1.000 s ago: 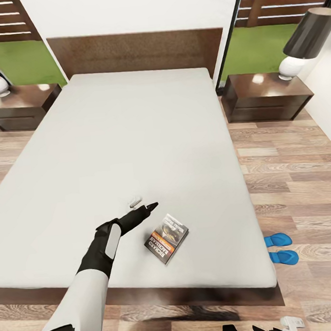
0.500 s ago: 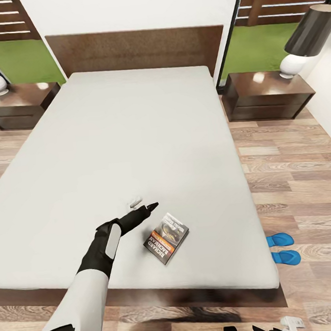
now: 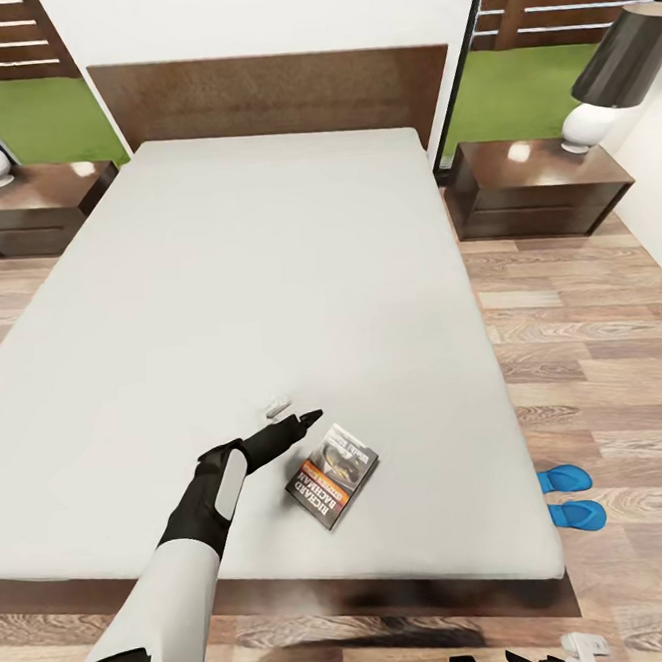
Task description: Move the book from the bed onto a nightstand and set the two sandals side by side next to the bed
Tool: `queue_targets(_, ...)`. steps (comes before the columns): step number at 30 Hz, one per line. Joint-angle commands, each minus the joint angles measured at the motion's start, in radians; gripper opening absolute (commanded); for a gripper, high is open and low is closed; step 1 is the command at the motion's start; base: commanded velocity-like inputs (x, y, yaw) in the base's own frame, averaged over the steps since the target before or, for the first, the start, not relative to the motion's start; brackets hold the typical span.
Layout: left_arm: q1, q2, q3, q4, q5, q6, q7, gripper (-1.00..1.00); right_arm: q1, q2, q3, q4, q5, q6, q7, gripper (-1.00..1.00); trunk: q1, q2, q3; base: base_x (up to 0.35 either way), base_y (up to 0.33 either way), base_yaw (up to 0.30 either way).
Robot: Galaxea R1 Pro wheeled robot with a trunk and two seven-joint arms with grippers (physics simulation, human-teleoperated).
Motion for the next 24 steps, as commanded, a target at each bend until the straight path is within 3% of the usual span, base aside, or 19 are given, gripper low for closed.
queue_targets(1, -0.001, -0.001, 0.004, 0.000, 0.004, 0.008, -0.003, 1.00, -0.001, 0.000, -0.001, 0.002, -0.004, -0.001, 0.005, 1.00, 0.004, -0.008, -0.004, 0.000, 0.000, 0.000)
queue_targets(16, -0.001, -0.001, 0.002, 0.000, 0.004, 0.011, -0.003, 1.00, -0.001, 0.000, -0.001, 0.001, -0.004, -0.001, 0.005, 1.00, 0.061, -0.113, -0.051, 0.000, 0.000, 0.000)
queue_targets(24, 0.003, -0.001, 0.002, 0.000, 0.004, 0.011, -0.003, 1.00, -0.001, 0.000, -0.001, 0.001, -0.004, -0.001, 0.005, 1.00, 0.061, -0.113, -0.051, 0.000, 0.000, 0.000)
